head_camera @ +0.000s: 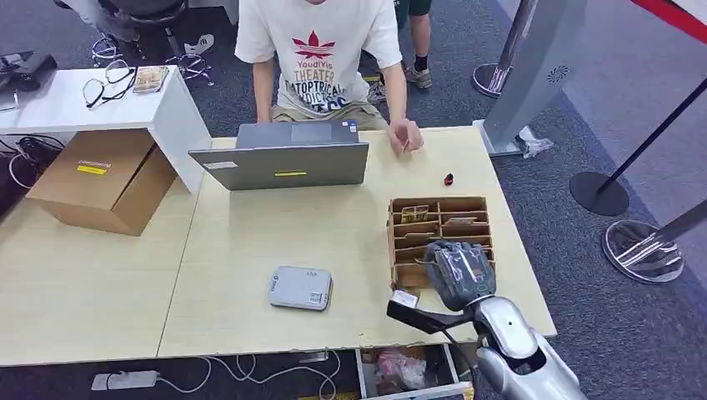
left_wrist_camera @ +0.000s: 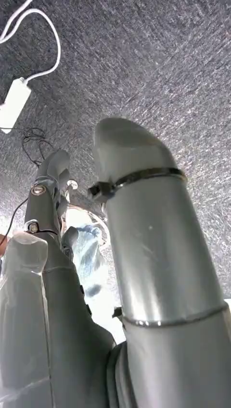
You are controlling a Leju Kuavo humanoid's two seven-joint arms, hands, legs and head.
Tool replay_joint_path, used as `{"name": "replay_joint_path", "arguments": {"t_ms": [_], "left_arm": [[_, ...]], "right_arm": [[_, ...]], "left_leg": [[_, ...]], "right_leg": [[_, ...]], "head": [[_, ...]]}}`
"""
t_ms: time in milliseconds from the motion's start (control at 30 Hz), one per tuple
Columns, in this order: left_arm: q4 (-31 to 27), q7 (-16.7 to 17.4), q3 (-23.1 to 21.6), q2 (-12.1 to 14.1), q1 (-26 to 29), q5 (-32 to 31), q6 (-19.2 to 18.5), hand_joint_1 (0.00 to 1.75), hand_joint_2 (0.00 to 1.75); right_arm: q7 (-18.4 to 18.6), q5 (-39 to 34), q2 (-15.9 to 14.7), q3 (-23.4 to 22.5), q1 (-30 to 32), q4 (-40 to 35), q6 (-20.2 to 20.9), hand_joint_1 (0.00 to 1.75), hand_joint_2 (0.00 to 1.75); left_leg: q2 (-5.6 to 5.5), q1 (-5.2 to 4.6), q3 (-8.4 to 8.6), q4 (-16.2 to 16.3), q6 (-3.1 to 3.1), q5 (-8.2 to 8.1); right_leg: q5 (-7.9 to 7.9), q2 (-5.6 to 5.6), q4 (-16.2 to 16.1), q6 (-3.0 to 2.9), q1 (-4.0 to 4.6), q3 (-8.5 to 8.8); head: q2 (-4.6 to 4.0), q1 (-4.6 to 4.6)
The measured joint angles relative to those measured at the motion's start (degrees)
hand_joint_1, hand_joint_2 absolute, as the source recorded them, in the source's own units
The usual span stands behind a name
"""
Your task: Pass the card to the sensor for recognition and then transmit it.
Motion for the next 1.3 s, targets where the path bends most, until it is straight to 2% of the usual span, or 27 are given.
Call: {"name": "replay_joint_path", "arguments": {"t_ms": [367, 733, 967, 1300], "left_arm": [[0.0, -0.1, 0.0, 0.0, 0.0, -0.2, -0.1, 0.00, 0.00], [0.0, -0.2, 0.0, 0.0, -0.1, -0.5, -0.1, 0.00, 0.00], [0.0, -0.4, 0.0, 0.0, -0.1, -0.6, -0.2, 0.00, 0.00], [0.0, -0.8, 0.0, 0.0, -0.4, -1.2, -0.5, 0.00, 0.00]], "right_arm": [[-2.7, -3.9, 0.0, -1.1, -2.6, -1.5, 1.8, 1.45, 1.75], [-4.5, -7.8, -0.7, -1.0, -7.0, -1.5, 2.4, 1.48, 1.75], [-6.1, -12.9, -1.3, -1.2, -8.8, -2.0, 3.5, 1.52, 1.75], [-9.0, -23.3, -1.3, -3.9, -13.8, -1.6, 8.0, 1.52, 1.75]], "left_leg": [[0.02, 0.00, 0.01, 0.0, 0.00, 0.00], [0.01, 0.00, 0.01, 0.0, -0.01, 0.01], [0.01, 0.00, 0.00, 0.0, 0.00, 0.01], [0.00, 0.00, 0.00, 0.0, -0.01, 0.02]], "right_leg": [[0.00, 0.02, 0.0, 0.00, 0.00, -0.01], [0.01, 0.02, 0.0, 0.00, 0.00, 0.00], [0.00, 0.02, 0.0, 0.00, 0.00, -0.01], [0.01, 0.00, 0.0, 0.00, 0.00, 0.00]], "head": [[0.00, 0.00], [0.00, 0.00], [0.00, 0.00], [0.00, 0.02]]}}
